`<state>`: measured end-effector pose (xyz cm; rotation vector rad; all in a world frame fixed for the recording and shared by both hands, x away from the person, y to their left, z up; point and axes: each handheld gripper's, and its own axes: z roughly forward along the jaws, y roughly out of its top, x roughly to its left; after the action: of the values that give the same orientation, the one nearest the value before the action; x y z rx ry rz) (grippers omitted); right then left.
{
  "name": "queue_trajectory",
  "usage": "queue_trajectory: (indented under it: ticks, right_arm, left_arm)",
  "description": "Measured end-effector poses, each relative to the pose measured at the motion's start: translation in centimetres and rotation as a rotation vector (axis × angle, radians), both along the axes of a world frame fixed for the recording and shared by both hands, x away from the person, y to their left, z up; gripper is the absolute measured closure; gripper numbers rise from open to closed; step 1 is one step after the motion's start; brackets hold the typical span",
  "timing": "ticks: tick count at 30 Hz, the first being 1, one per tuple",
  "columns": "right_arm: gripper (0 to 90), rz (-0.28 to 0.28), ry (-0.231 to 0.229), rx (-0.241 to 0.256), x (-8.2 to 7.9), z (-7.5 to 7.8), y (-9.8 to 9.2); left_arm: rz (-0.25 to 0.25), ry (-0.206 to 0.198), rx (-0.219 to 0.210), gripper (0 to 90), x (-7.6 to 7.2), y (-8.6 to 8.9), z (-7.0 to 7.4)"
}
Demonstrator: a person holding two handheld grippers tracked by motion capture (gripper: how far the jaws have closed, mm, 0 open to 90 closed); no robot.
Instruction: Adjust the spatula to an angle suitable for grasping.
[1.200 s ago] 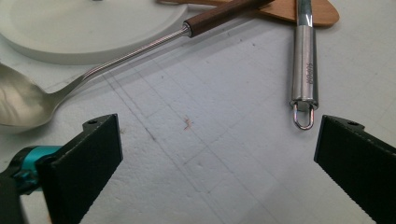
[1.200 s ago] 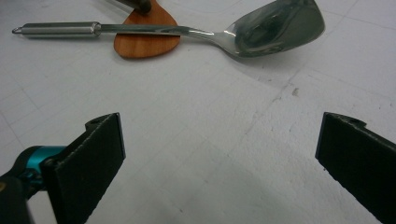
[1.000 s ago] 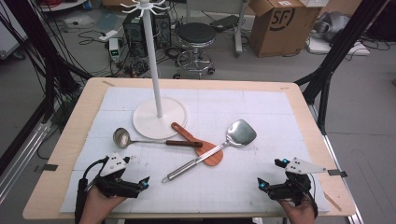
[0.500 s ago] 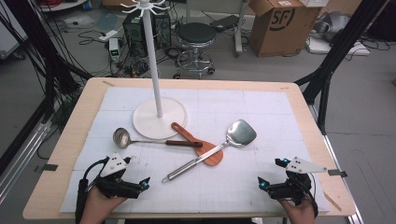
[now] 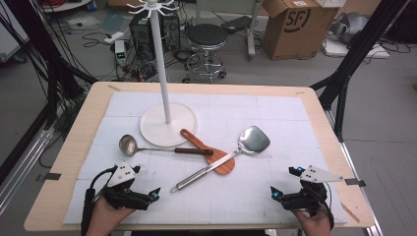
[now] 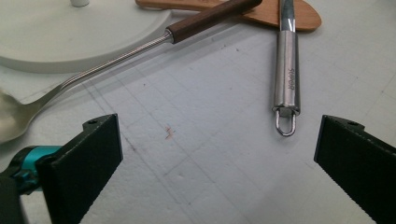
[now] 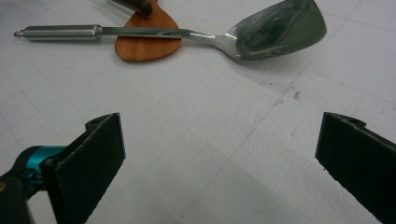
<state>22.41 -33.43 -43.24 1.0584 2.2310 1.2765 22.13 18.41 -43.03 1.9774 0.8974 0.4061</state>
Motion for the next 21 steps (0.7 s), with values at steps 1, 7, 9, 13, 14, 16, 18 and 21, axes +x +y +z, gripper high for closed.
queue_trajectory:
  ticks: [1,7,9,13,14,16,18,21]
  right_arm:
    - [0.5,0.0,0.0,0.0,0.0,0.0,0.0]
    - [0.5,0.003,-0.004,0.001,0.1,0.1,0.0]
    - [0.5,0.004,-0.005,0.001,0.1,0.1,-0.1]
    - [0.5,0.009,-0.008,0.001,0.1,0.1,-0.1]
    - [0.5,0.007,-0.007,0.003,0.1,0.2,-0.1]
    - [0.5,0.006,-0.007,0.004,0.1,0.2,-0.1]
    - [0.5,0.008,-0.007,0.004,0.1,0.2,-0.1]
    - [0.5,0.009,-0.008,0.005,0.0,0.2,-0.2]
  left_arm:
    - [0.0,0.0,0.0,1.7,0.0,0.0,0.0]
    - [-0.024,0.001,0.005,1.7,0.2,-1.0,0.3]
    - [-0.039,0.006,0.001,1.7,0.3,-1.4,0.4]
    - [-0.06,0.015,0.005,1.7,0.7,-2.3,0.4]
    - [-0.059,0.017,-0.002,1.7,0.7,-2.5,0.4]
    - [-0.072,0.017,0.009,1.7,0.8,-3.1,0.3]
    - [-0.078,0.023,0.01,1.7,0.9,-3.4,0.2]
    - [-0.087,0.028,0.008,1.7,1.2,-4.0,0.2]
